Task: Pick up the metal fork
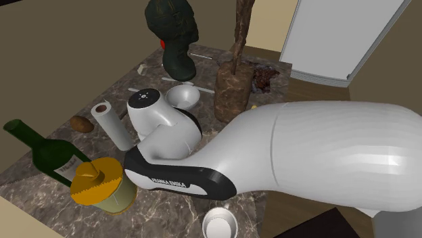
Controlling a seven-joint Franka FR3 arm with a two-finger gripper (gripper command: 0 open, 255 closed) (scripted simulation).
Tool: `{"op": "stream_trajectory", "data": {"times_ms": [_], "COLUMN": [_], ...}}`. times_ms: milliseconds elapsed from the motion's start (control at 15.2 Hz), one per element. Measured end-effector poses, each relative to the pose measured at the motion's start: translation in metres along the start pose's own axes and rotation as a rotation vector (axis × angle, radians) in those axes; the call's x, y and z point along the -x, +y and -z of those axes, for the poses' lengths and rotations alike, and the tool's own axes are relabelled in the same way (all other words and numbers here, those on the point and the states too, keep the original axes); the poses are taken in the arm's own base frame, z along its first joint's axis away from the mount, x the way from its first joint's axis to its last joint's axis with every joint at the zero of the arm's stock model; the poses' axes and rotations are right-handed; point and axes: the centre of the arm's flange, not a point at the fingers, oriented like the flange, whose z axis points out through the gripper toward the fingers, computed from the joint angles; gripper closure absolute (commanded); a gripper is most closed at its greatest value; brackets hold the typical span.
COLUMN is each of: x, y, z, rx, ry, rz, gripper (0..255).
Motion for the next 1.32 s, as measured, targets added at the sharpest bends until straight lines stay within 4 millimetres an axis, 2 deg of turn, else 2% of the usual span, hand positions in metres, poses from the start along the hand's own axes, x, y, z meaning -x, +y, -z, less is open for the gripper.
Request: {"op": "stream_trajectory", "data": {"times_ms": [462, 1320], "x": [0.0, -0.005], "y": [-0.003, -0.003], "z": [0.003, 0.069], "rx": [-0.003, -0.004], "ry": [-0.006, -0.008], "rz": [0.003, 0.004], "gripper": [255, 255]}}
